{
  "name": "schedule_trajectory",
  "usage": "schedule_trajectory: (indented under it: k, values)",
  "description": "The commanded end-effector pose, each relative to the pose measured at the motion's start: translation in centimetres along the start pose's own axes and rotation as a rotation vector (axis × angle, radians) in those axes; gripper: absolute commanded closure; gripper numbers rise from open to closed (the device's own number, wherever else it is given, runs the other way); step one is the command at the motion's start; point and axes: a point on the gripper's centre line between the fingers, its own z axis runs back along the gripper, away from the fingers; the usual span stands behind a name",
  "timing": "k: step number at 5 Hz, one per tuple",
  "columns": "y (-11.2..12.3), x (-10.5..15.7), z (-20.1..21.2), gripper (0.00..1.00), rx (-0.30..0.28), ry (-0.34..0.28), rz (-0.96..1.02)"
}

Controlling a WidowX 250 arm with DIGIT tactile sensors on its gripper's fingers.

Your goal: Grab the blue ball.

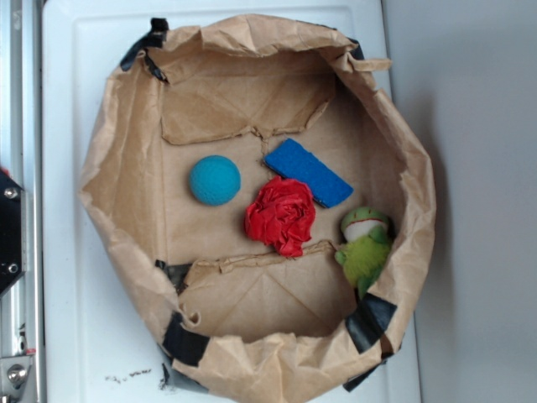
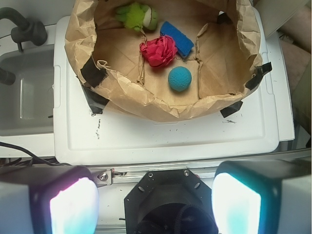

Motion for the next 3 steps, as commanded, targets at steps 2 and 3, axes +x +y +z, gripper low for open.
schedule_trajectory:
  k: [2,3]
  values:
    - [0.32,0.3,-0.26,0.0,0.0,-0.074,0.008]
    - [0.32,0.3,-0.26,0.0,0.0,-0.074,0.008]
